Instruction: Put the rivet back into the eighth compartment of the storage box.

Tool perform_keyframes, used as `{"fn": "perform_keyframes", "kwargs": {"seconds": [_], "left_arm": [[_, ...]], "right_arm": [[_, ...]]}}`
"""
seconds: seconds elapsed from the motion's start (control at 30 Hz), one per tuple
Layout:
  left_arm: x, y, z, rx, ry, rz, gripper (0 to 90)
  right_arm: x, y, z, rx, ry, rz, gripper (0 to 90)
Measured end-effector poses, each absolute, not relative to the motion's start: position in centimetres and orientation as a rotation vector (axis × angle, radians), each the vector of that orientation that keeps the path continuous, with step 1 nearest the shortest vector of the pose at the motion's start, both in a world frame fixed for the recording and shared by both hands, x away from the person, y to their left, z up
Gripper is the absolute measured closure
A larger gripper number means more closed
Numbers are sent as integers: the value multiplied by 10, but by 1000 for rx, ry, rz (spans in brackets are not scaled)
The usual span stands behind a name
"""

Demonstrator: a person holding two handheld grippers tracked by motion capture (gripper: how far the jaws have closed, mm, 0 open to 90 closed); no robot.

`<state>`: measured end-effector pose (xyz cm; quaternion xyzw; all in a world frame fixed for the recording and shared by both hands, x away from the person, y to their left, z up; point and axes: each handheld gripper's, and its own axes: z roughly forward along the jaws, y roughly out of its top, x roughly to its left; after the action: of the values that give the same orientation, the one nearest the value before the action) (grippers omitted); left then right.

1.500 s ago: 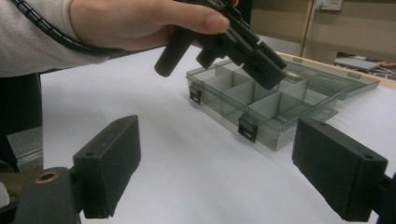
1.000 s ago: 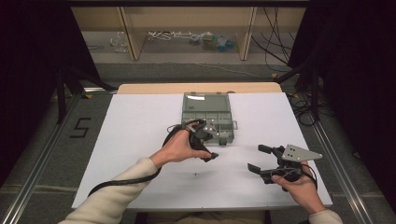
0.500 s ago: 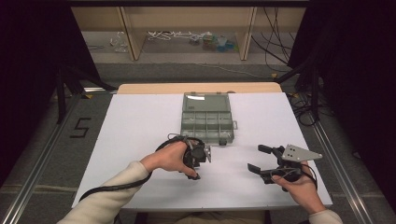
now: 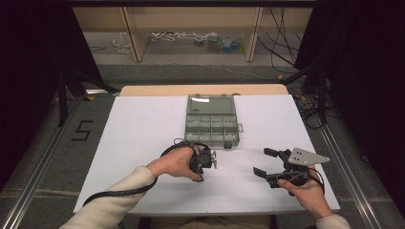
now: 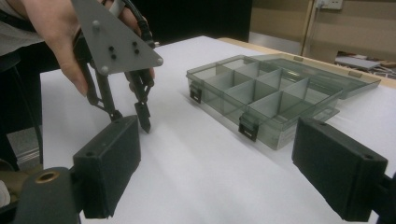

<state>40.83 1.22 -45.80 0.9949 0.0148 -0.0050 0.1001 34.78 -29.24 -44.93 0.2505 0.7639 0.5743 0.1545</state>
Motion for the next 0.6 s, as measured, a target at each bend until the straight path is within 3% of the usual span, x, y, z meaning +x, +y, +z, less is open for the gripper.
{"fn": "perform_keyframes", "kwargs": {"seconds": [0.13,0.6], "left_arm": [[404,10,-458,2955,22,-17,813],[407,14,-456,2942,57,-51,829]], "right_arm": [[348,-293,-449,710,2183,1653,165],[347,-294,-448,721,2189,1625,165]]}}
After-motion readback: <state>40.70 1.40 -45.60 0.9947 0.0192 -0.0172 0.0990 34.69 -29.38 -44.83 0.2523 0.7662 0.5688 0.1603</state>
